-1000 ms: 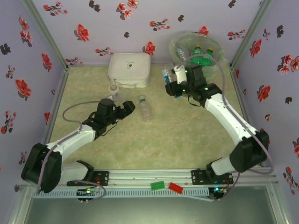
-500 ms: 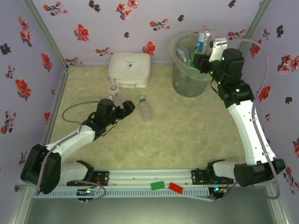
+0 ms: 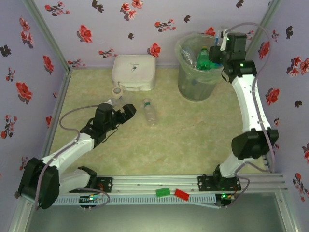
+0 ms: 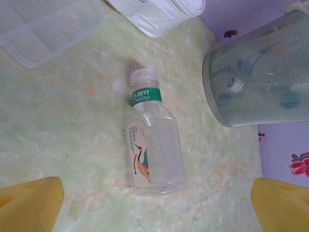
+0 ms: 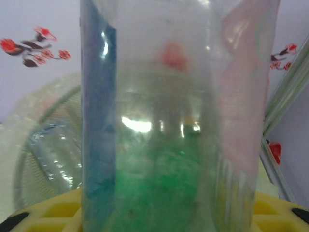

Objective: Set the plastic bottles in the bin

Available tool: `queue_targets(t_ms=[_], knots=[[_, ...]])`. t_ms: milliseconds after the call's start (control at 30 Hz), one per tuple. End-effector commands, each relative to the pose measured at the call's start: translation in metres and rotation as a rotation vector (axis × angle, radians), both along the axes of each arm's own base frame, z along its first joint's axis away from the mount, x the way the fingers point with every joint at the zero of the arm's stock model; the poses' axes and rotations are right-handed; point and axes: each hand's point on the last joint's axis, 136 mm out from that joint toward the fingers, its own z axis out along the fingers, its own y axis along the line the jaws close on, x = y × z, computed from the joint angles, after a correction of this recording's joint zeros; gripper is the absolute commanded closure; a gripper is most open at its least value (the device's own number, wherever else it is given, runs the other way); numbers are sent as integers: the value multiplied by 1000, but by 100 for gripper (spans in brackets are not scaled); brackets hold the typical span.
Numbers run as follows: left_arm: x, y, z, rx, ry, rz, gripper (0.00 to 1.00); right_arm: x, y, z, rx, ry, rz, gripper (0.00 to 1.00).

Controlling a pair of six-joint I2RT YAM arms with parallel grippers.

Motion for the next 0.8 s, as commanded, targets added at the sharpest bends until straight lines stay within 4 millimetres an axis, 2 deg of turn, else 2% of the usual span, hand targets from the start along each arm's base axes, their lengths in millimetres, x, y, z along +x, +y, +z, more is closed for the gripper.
queue_targets(t_ms=[0, 233, 300, 400, 500, 567, 767], knots=[[-5, 7, -2, 27, -10, -13, 0, 2, -10, -12, -58, 91, -26, 57], [-10, 14, -7, 30, 1, 1, 0, 20, -11, -34, -72, 173, -38, 53], [-10, 15, -6, 29, -1, 3, 0, 23, -12, -39, -75, 190, -43, 46], [-11, 17, -5, 33, -5, 4, 0, 24, -10, -36, -65, 181, -35, 27], [-11, 17, -6, 37, -3, 5, 0, 23, -10, -25, -57, 149, -42, 9], [-11, 17, -6, 37, -1, 6, 0, 20, -11, -15, -56, 123, -43, 1], [-9, 16, -4, 35, 0, 5, 0, 3, -14, 12, -67, 67, -47, 0]])
